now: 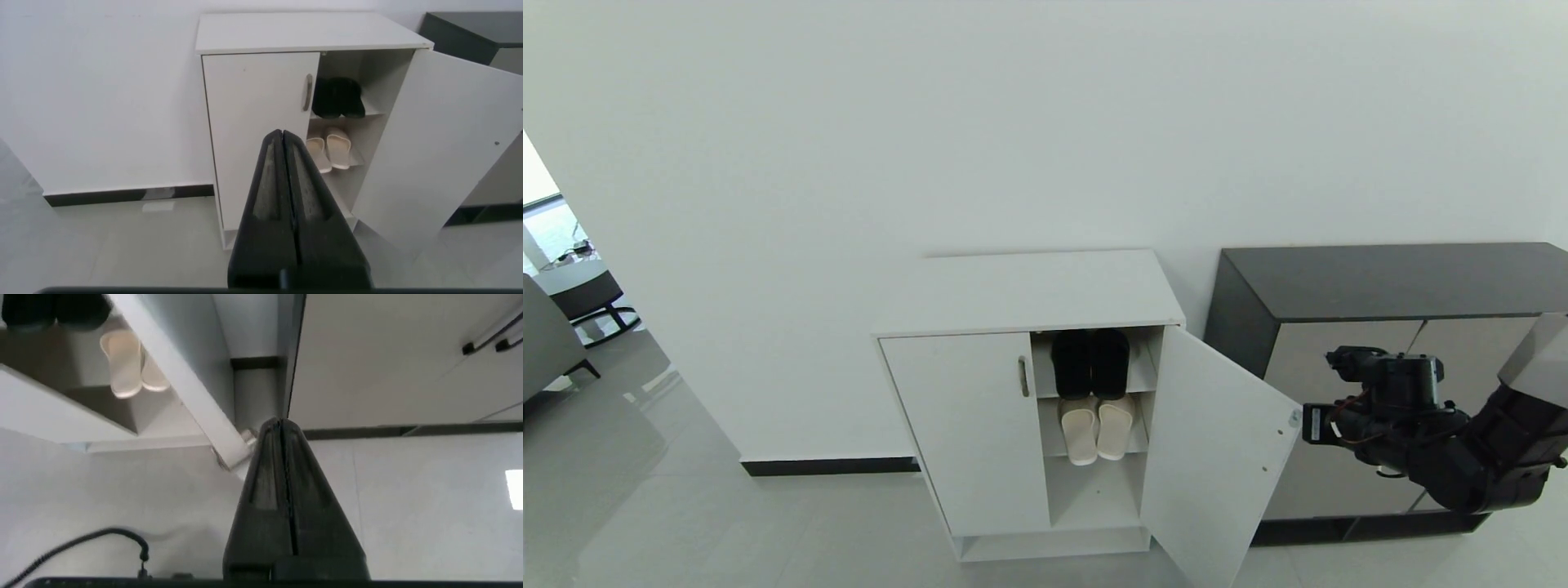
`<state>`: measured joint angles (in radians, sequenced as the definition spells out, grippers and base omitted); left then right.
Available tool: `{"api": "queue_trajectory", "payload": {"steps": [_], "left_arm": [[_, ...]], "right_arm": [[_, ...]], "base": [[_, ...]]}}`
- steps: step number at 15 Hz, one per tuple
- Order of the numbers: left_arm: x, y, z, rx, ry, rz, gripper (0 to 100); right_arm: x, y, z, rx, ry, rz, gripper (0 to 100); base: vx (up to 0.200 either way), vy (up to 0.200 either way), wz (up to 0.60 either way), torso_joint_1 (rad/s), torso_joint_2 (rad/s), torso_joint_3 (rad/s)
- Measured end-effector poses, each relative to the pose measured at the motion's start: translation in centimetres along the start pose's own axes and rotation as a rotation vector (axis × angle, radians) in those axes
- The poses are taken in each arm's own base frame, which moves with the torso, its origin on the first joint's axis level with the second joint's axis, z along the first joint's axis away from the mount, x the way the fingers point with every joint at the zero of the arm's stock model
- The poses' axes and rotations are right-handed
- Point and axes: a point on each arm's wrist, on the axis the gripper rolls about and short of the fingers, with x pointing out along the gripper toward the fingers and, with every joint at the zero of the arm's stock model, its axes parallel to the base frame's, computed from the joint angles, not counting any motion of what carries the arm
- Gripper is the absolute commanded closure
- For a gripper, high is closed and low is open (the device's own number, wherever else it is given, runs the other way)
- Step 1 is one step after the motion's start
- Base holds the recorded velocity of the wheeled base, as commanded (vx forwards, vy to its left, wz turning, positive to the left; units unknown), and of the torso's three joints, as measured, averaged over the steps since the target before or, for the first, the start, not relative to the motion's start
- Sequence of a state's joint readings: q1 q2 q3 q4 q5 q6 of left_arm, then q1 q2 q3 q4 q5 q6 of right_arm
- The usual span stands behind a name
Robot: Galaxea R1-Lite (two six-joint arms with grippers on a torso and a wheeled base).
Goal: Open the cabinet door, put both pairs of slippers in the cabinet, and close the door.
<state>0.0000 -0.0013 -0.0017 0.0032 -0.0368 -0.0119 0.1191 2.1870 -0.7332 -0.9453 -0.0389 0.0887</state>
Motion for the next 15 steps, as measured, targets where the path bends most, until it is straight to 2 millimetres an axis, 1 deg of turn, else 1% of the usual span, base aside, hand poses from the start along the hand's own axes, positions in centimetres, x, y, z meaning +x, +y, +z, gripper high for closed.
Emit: {"api": "queue_trajectory", "payload": {"steps": [4, 7, 10, 11, 13, 15], "left_arm": [[0.0, 0.0, 0.0, -0.001, 0.0, 0.0, 100], [0.0, 0.0, 0.0, -0.001, 0.0, 0.0, 100], [0.0, 0.0, 0.0, -0.001, 0.0, 0.0, 100], [0.0, 0.0, 0.0, -0.002, 0.0, 0.0, 100], [0.0, 0.0, 0.0, -0.002, 0.0, 0.0, 100], [0.0, 0.0, 0.0, -0.004, 0.0, 0.001, 100]], "right_arm": [[-1.2, 2.4, -1.0, -0.035, -0.013, 0.067, 100], [-2.6, 4.4, -1.6, -0.068, -0.027, 0.124, 100], [-2.6, 4.9, -2.0, -0.077, -0.013, 0.137, 100], [-2.4, 5.4, -2.3, -0.084, -0.007, 0.15, 100], [-2.4, 7.1, -3.0, -0.106, 0.008, 0.191, 100], [-2.7, 9.1, -3.7, -0.136, 0.02, 0.231, 100]], "base": [[0.0, 0.0, 0.0, 0.0, 0.0, 0.0], [0.0, 0.0, 0.0, 0.0, 0.0, 0.0], [0.0, 0.0, 0.0, 0.0, 0.0, 0.0], [0.0, 0.0, 0.0, 0.0, 0.0, 0.0], [0.0, 0.0, 0.0, 0.0, 0.0, 0.0], [0.0, 0.0, 0.0, 0.0, 0.0, 0.0]]}}
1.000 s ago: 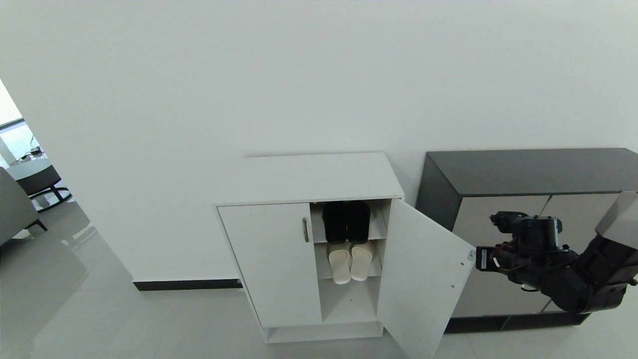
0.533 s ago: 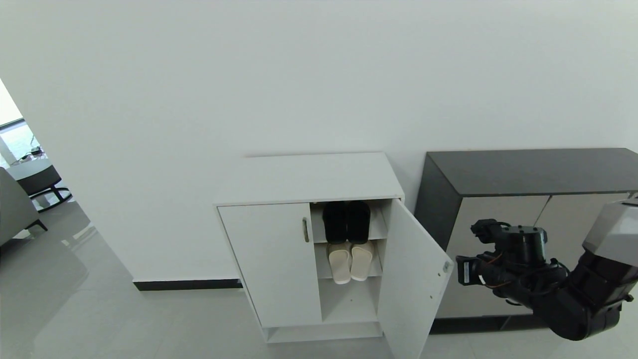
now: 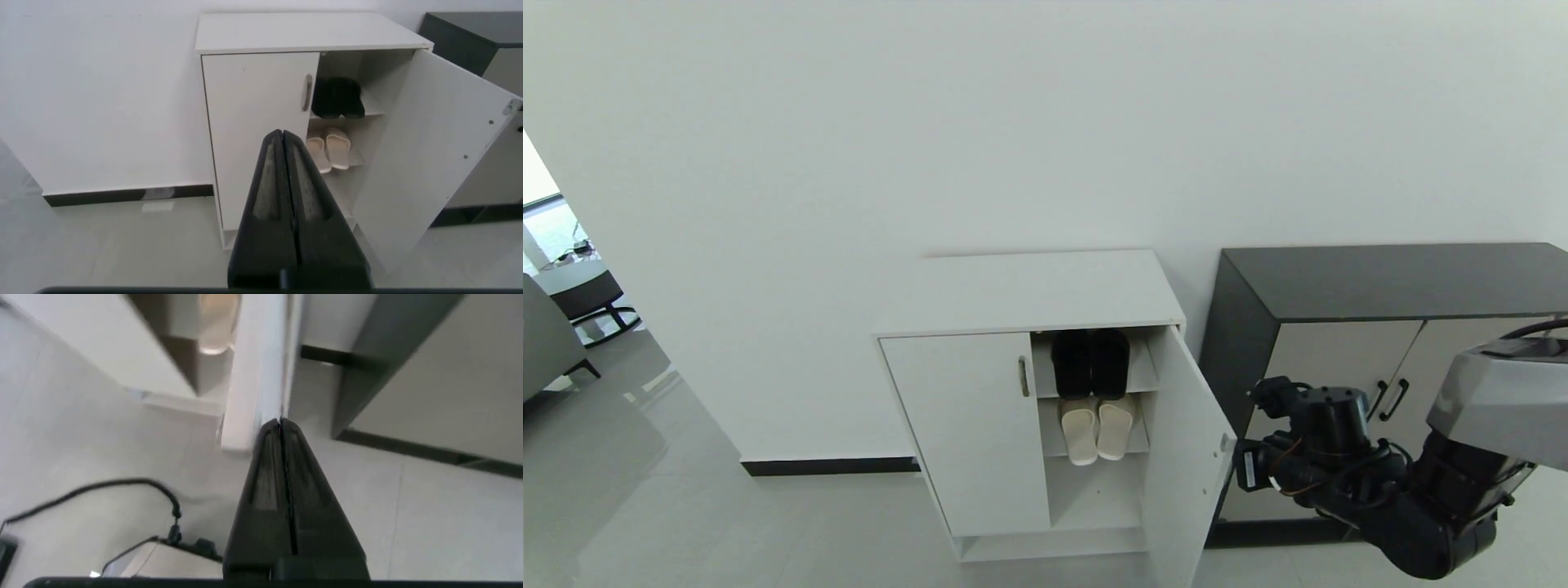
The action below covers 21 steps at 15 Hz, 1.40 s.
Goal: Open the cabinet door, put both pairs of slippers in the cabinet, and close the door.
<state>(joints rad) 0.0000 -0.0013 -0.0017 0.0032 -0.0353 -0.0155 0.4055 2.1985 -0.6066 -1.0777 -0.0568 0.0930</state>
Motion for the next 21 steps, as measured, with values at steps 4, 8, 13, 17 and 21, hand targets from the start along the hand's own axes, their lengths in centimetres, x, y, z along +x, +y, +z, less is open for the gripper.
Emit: {"api": "queue_trajectory", "payload": {"steps": [4, 8, 13, 17, 21], "left_arm": [[0.0, 0.0, 0.0, -0.004, 0.0, 0.0, 100], [0.0, 0.0, 0.0, -0.004, 0.0, 0.003, 100], [0.0, 0.0, 0.0, -0.001, 0.0, 0.003, 100], [0.0, 0.0, 0.0, 0.001, 0.0, 0.003, 100], [0.0, 0.0, 0.0, -0.001, 0.001, 0.003, 100]], "right_arm": [[-1.0, 4.2, -0.7, 0.017, -0.012, 0.086, 100], [-1.7, 4.8, -0.6, 0.013, -0.017, 0.104, 100], [-1.8, 5.8, -0.5, 0.007, -0.038, 0.116, 100], [-1.0, 6.6, -1.0, 0.038, -0.104, 0.103, 100], [-0.3, 6.8, -2.4, 0.022, -0.071, 0.103, 100]], "base": [[0.0, 0.0, 0.0, 0.0, 0.0, 0.0], [0.0, 0.0, 0.0, 0.0, 0.0, 0.0], [0.0, 0.0, 0.0, 0.0, 0.0, 0.0], [0.15, 0.0, 0.0, -0.003, 0.0, 0.003], [0.2, 0.0, 0.0, 0.004, 0.0, 0.005]]}}
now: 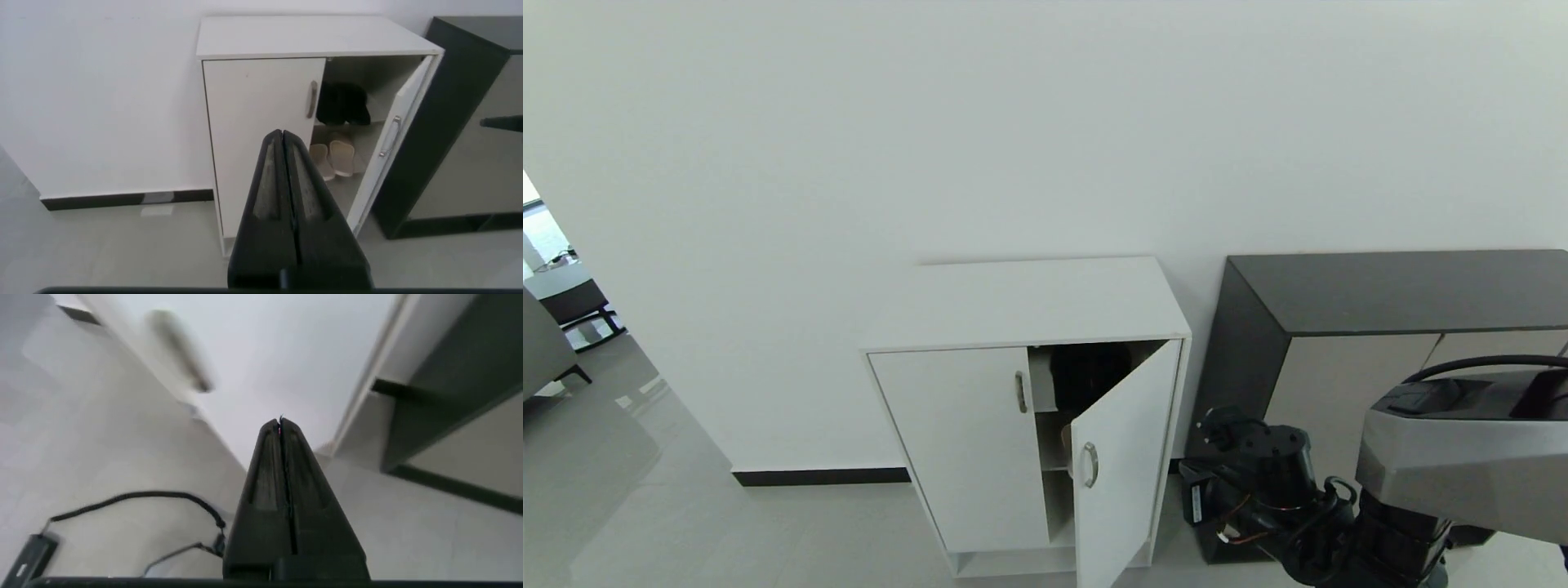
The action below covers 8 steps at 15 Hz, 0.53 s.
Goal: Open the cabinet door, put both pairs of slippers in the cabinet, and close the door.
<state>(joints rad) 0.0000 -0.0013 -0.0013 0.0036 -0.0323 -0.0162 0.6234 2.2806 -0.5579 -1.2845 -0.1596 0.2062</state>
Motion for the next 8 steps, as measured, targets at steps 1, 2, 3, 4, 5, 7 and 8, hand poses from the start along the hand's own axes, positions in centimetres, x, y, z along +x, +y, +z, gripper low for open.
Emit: {"api": "queue_trajectory", "payload": {"steps": [1, 2, 3, 4, 5, 7, 8], "left_arm": [[0.0, 0.0, 0.0, 0.001, 0.0, 0.0, 100], [0.0, 0.0, 0.0, 0.001, 0.0, 0.0, 100], [0.0, 0.0, 0.0, 0.0, 0.0, 0.0, 100], [0.0, 0.0, 0.0, 0.001, -0.001, 0.0, 100], [0.0, 0.0, 0.0, 0.001, -0.001, 0.0, 100], [0.0, 0.0, 0.0, 0.001, -0.001, 0.0, 100], [0.0, 0.0, 0.0, 0.001, -0.001, 0.0, 100]], "right_arm": [[0.0, 0.1, -0.2, -0.003, 0.006, 0.004, 100], [0.0, 0.2, -0.3, -0.005, 0.009, 0.005, 100], [0.0, 0.3, -0.4, -0.006, 0.011, 0.009, 100], [0.0, 0.4, -0.4, -0.007, 0.011, 0.011, 100], [0.0, 0.4, -0.5, -0.009, 0.013, 0.013, 100], [-0.3, 1.0, -0.9, -0.02, 0.031, 0.03, 100], [-0.4, 1.2, -1.1, -0.023, 0.035, 0.039, 100]], "base": [[0.2, 0.0, 0.0, 0.002, 0.0, 0.002], [0.2, 0.0, 0.0, 0.012, 0.0, 0.002], [0.2, 0.0, 0.0, -0.002, 0.0, 0.007], [0.2, 0.0, 0.0, 0.002, 0.01, 0.002], [0.2, 0.0, 0.0, 0.002, 0.01, 0.002], [0.2, 0.0, 0.0, 0.002, 0.0, 0.002], [0.0, 0.0, 0.0, 0.0, 0.0, 0.0]]}}
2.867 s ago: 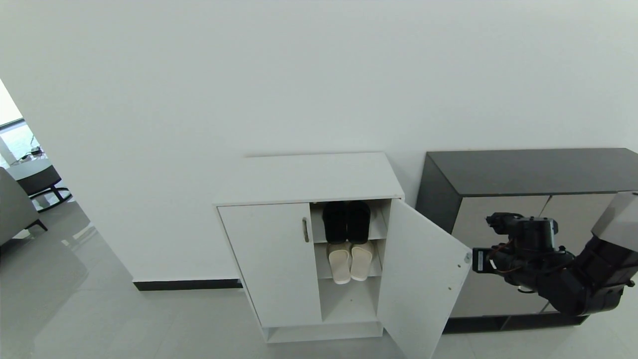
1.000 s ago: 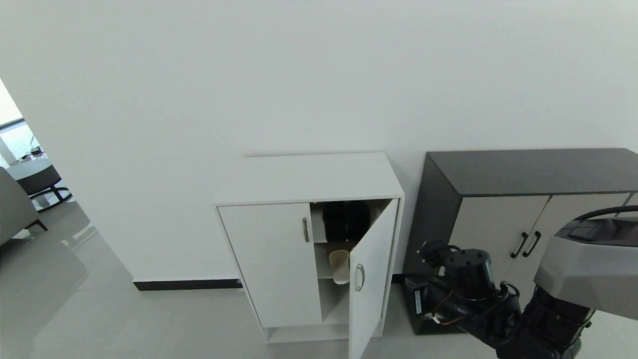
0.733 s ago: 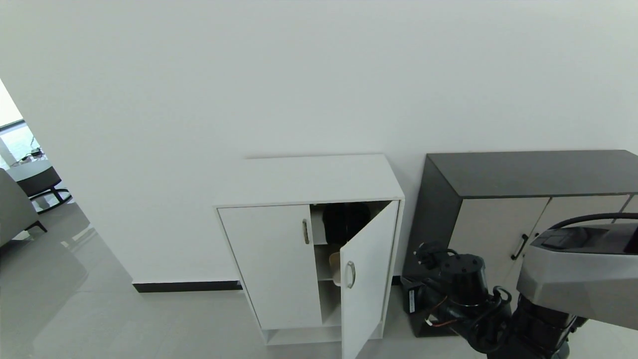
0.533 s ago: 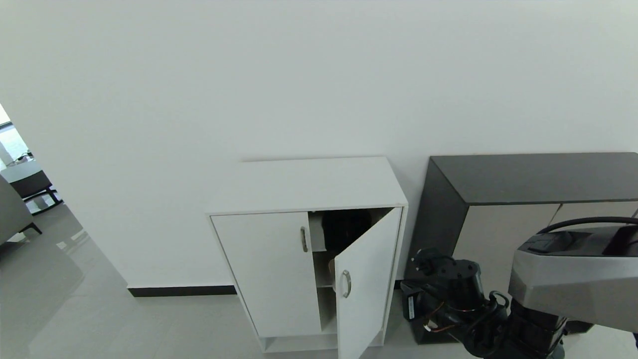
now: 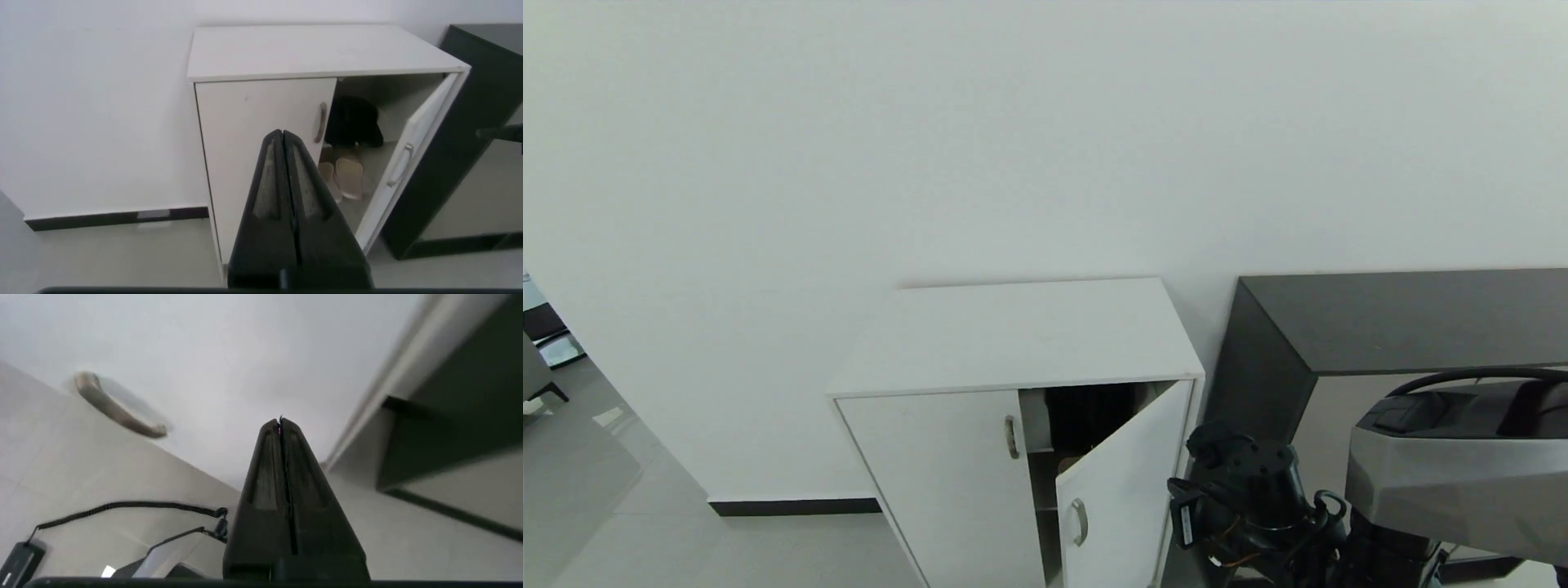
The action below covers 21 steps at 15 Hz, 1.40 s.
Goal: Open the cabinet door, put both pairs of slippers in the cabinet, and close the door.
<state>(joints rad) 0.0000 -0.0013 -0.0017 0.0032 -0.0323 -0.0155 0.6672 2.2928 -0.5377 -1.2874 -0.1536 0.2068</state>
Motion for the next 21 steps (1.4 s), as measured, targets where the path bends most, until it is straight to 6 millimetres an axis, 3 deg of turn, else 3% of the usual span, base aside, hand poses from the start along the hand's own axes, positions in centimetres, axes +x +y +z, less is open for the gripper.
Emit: {"api": "queue_trajectory", "payload": {"steps": [5, 12, 21], "left_arm": [[0.0, 0.0, 0.0, 0.0, 0.0, 0.0, 100], [0.0, 0.0, 0.0, 0.002, 0.0, 0.0, 100], [0.0, 0.0, 0.0, 0.005, 0.0, 0.0, 100]], "right_arm": [[0.6, 0.9, 0.6, 0.001, -0.03, 0.026, 100], [4.6, 1.0, 0.6, 0.011, -0.057, 0.016, 100], [8.2, -0.2, 1.0, 0.027, -0.063, -0.02, 100]], "base": [[0.0, 0.0, 0.0, 0.0, 0.0, 0.0], [0.0, 0.0, 0.0, 0.0, 0.0, 0.0], [0.0, 0.0, 0.0, 0.0, 0.0, 0.0]]}}
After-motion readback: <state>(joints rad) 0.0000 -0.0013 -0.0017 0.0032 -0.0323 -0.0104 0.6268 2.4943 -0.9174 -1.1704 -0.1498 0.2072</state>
